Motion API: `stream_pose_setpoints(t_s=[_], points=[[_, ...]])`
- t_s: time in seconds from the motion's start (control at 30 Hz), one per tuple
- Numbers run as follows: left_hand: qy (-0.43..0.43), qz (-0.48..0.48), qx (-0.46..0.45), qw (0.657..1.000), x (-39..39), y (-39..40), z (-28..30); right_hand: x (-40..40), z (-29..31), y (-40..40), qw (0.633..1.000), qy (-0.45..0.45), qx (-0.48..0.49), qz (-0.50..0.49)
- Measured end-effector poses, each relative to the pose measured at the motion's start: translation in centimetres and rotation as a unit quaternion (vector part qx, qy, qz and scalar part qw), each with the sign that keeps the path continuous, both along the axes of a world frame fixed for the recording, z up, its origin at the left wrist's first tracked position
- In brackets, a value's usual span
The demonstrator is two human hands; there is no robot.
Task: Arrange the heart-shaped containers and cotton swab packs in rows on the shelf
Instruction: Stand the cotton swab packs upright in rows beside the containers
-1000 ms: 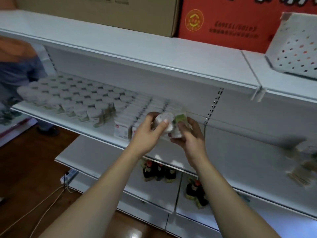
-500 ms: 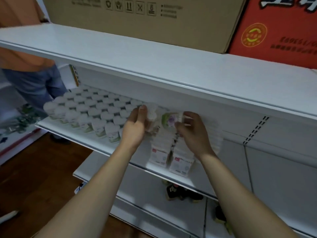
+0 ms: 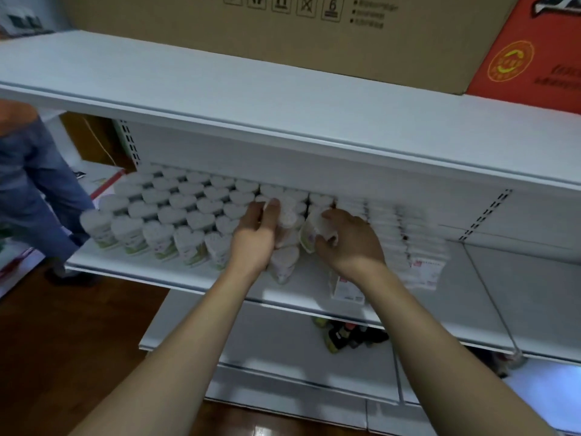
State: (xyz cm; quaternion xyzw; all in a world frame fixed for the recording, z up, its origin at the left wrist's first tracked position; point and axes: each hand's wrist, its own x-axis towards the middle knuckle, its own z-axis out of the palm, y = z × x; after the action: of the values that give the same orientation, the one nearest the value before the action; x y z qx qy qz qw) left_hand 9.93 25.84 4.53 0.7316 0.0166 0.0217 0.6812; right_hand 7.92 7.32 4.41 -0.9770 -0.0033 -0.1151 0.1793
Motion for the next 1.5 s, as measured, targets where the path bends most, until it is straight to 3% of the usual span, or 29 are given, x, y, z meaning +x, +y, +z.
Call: stream_pose_setpoints(t_s=[0.43,0.57,0.77,0.83,0.9,1.07,1.2,1.27,1.4,1.5], points=[[-0.011,-0.039,0.03,0.999,1.1,-0.1,-0.9,0.9,-3.6,0.1,0.991,0.063,-0.119,0.01],[-0.012,-0.043,0.038,0.998,1.1,-0.2,-1.2,0.9,-4.5,0.0,0.993,0.03,-0.114,0.023],[-0.031,-0.06,0.051,0.996,0.9,-0.7,-0.7,0.8,-5.1,-0.4,0.997,-0.036,-0.064,0.019],[-0.036,-0.067,0.026,0.997,0.8,-0.9,-0.5,0.2,-3.6,-0.4,0.996,-0.078,0.034,0.022],[-0.039,-0.072,0.037,0.996,1.1,-1.3,-0.4,-0.4,-1.4,-0.1,0.986,-0.067,0.147,0.034],[-0.099,-0.124,0.1,0.982,1.0,-2.7,0.4,-0.8,1.0,1.1,0.971,-0.102,0.188,0.109],[0.013,-0.118,-0.003,0.993,1.2,-2.5,0.0,-0.9,1.2,-0.3,0.946,-0.05,0.313,0.06],[0.014,-0.127,-0.007,0.992,1.4,-2.2,-0.3,-1.1,1.2,-1.2,0.932,-0.029,0.357,0.052],[-0.035,-0.134,0.063,0.988,1.0,-2.3,-0.5,-1.5,1.5,-1.6,0.945,-0.025,0.325,0.031],[-0.054,-0.135,0.102,0.984,1.1,-2.1,-1.1,-1.5,1.5,-1.9,0.978,-0.032,0.206,0.028]])
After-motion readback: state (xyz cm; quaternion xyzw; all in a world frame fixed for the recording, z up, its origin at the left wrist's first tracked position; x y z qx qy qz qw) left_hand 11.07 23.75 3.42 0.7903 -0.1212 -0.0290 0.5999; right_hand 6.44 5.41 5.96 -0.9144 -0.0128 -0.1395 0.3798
